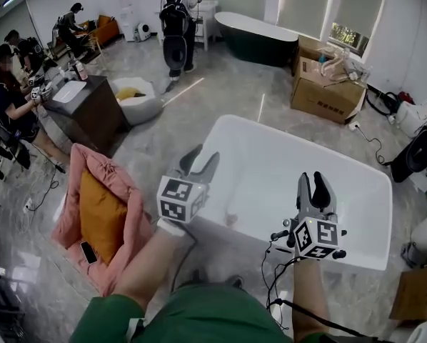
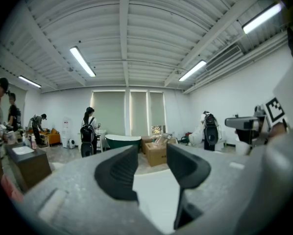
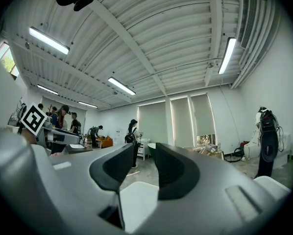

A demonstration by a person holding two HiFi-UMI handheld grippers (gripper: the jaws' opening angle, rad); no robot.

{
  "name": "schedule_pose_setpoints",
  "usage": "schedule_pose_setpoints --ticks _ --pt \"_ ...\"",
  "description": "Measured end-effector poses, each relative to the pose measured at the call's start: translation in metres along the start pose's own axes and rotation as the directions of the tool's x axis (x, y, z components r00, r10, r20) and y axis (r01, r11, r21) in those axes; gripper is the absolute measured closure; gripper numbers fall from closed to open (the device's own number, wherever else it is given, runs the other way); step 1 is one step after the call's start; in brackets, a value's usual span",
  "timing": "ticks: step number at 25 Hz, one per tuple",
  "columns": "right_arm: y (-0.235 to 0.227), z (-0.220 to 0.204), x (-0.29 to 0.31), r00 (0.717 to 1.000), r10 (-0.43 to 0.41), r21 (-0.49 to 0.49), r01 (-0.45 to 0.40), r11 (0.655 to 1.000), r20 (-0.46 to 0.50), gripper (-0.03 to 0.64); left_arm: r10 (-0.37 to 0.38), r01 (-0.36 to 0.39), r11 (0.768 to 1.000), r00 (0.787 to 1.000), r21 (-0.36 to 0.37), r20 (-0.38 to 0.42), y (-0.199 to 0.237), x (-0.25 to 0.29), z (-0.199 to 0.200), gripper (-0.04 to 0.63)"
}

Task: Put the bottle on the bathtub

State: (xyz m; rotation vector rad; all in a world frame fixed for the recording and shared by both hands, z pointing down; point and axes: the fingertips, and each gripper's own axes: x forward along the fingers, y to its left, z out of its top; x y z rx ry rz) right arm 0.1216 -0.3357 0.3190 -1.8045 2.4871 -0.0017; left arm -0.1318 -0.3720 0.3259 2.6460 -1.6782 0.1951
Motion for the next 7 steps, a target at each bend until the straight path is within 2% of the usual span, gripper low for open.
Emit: schedule_pose_setpoints --ticks 7 --pt "-0.017 -0.005 0.000 1.000 0.016 0.007 -0.016 1.000 0.001 0.477 0.012 -0.012 1.000 1.000 0.005 -0.010 -0.013 0.010 -0.004 0.414"
